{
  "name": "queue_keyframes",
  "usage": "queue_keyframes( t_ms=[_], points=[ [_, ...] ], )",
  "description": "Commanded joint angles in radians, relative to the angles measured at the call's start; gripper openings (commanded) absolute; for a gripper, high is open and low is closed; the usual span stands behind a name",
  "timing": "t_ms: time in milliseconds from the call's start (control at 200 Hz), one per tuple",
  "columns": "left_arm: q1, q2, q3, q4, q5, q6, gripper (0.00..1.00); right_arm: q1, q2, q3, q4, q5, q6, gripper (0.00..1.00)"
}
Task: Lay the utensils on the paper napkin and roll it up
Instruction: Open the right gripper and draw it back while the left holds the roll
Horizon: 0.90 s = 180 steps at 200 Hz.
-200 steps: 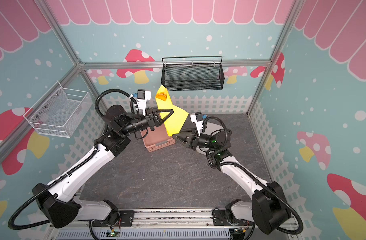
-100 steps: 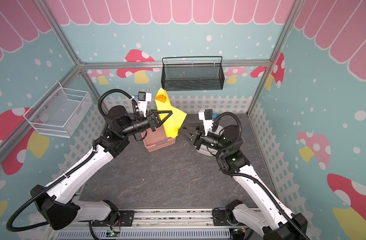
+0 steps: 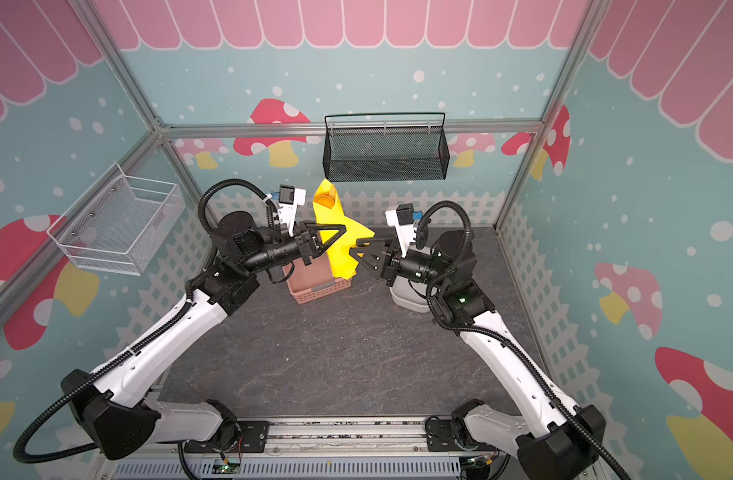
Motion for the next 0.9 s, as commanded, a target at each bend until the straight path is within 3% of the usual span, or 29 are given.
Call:
queue_keyframes(
  t_ms=[0, 896],
  points=[
    [0.004, -0.01, -0.012, 0.032, 0.047, -0.001, 0.01, -0.001, 0.007, 0.03, -0.023, -0.012, -0.034, 0.41],
    [0.003, 0.008, -0.026, 0.131, 0.114, -0.069, 0.01, -0.001, 0.031, 0.039, -0.025, -0.09, -0.05, 0.4]
  ],
)
